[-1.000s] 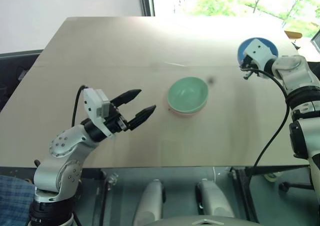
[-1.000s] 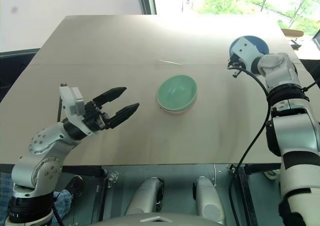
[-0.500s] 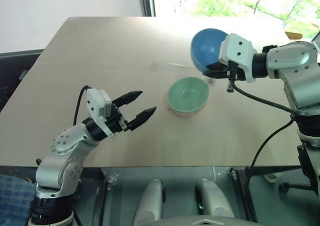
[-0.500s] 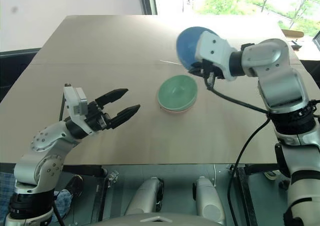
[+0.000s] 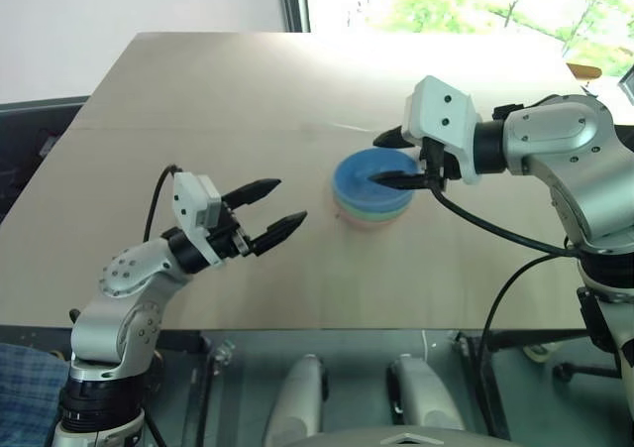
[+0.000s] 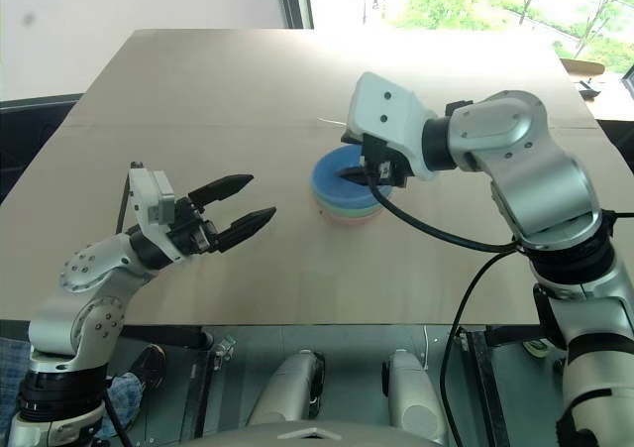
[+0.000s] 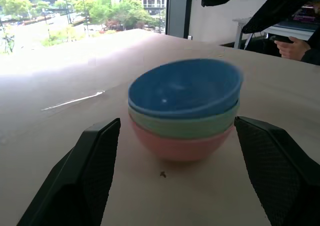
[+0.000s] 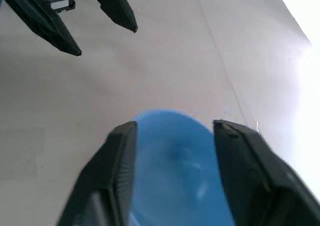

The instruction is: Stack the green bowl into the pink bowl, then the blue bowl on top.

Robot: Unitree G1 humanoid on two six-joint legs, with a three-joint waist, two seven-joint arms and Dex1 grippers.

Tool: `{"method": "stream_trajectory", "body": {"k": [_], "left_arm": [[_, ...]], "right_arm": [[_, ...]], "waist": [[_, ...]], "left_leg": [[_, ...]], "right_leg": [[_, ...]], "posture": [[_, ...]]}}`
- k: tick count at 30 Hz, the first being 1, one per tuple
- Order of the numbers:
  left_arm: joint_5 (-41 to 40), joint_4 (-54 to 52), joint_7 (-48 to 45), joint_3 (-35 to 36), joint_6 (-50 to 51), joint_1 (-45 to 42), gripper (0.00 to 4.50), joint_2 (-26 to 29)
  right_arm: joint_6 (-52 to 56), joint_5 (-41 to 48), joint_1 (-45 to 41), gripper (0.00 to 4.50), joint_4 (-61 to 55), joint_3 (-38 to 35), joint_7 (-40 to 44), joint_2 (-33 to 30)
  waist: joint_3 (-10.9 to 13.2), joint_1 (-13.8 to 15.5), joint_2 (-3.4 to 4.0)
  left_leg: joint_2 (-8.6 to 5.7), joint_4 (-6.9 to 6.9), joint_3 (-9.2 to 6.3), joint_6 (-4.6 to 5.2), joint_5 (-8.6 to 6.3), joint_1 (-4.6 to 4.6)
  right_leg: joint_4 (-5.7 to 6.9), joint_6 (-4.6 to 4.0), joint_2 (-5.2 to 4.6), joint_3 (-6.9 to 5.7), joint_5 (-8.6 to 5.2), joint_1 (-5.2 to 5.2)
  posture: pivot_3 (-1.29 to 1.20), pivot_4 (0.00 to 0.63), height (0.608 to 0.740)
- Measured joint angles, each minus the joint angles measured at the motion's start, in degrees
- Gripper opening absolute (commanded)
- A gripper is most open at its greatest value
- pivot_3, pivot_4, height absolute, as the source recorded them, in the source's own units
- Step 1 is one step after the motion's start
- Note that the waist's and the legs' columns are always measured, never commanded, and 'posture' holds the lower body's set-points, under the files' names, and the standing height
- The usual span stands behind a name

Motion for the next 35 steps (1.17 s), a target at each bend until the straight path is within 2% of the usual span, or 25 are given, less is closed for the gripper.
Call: {"method": "stream_trajectory", "body": {"k": [4, 6, 9, 11, 15, 25, 28, 35], "left_arm": [[0.02, -0.01, -0.01, -0.50, 0.05, 0.23, 3.88, 0.11], [0.05, -0.17, 0.45, -0.51, 0.12, 0.50, 3.88, 0.11], [0.13, -0.20, 1.86, -0.18, 0.36, 2.37, 3.88, 0.01], [-0.08, -0.58, 3.18, 1.24, 0.65, 4.22, 3.88, -0.02], [2.23, -0.58, 3.23, 3.38, -0.53, 9.47, 3.88, 1.72], [5.80, 0.05, 4.72, 5.33, -2.64, 14.12, 3.88, 2.08], [6.90, 0.65, 4.15, 5.41, -4.23, 14.78, 3.88, 2.62], [9.31, 2.38, 3.70, 5.51, -6.63, 14.17, 3.88, 2.99]], "right_arm": [[3.01, 4.18, -0.15, 2.90, 1.54, -7.87, -2.10, -0.71], [2.03, 5.29, 2.39, 2.90, 2.13, -11.54, -3.31, -1.11], [-0.69, 6.76, 10.36, 2.90, 3.80, -16.68, -4.16, -2.29], [-6.14, 7.71, 20.95, 2.90, 3.80, -21.57, -3.13, -4.32], [-12.37, 9.33, 35.27, 2.90, 4.85, -27.44, 0.12, -7.05], [-29.71, 10.75, 50.92, 2.90, 11.39, -32.77, 3.72, -7.02], [-32.65, 11.48, 52.95, 2.90, 14.90, -35.43, 5.00, -7.74], [-38.56, 13.57, 55.57, 2.90, 17.64, -35.79, 7.84, -7.88]], "waist": [[-0.01, 0.12, -0.01], [-0.04, 0.13, -0.06], [-0.08, 0.21, -0.16], [-0.11, 0.44, -0.21], [-0.09, 0.31, -0.17], [-0.12, 0.10, -0.18], [-0.12, 0.13, -0.18], [-0.12, -0.05, -0.18]], "left_leg": [[0.00, 0.00, -0.01, 0.00, 0.00, -0.01], [0.00, -0.03, -0.02, 0.00, 0.00, 0.00], [-0.02, -0.05, 0.03, 0.01, 0.00, -0.02], [-0.01, -0.06, -0.05, 0.01, -0.01, -0.02], [0.01, -0.08, 0.09, 0.02, -0.01, 0.05], [0.05, -0.01, 0.10, 0.02, -0.01, 0.17], [0.05, -0.01, 0.11, 0.01, -0.01, 0.18], [0.06, -0.01, 0.12, 0.01, -0.01, 0.19]], "right_leg": [[-0.02, 0.00, 0.00, -0.02, 0.00, 0.01], [-0.03, 0.00, 0.00, -0.02, 0.00, 0.02], [-0.07, 0.00, -0.02, 0.03, 0.00, 0.02], [-0.12, 0.00, -0.02, -0.07, 0.00, 0.09], [-0.07, 0.00, -0.01, 0.06, -0.01, 0.06], [-0.03, 0.01, 0.05, 0.07, -0.01, 0.20], [-0.03, 0.01, 0.05, 0.07, -0.01, 0.21], [-0.02, 0.01, 0.05, 0.09, -0.01, 0.21]], "posture": [[0.00, 0.150, 0.740], [0.00, 0.150, 0.740], [0.00, 0.150, 0.740], [0.00, 0.150, 0.740], [0.00, 0.150, 0.740], [0.00, 0.150, 0.740], [0.00, 0.150, 0.740], [0.00, 0.150, 0.740]]}}
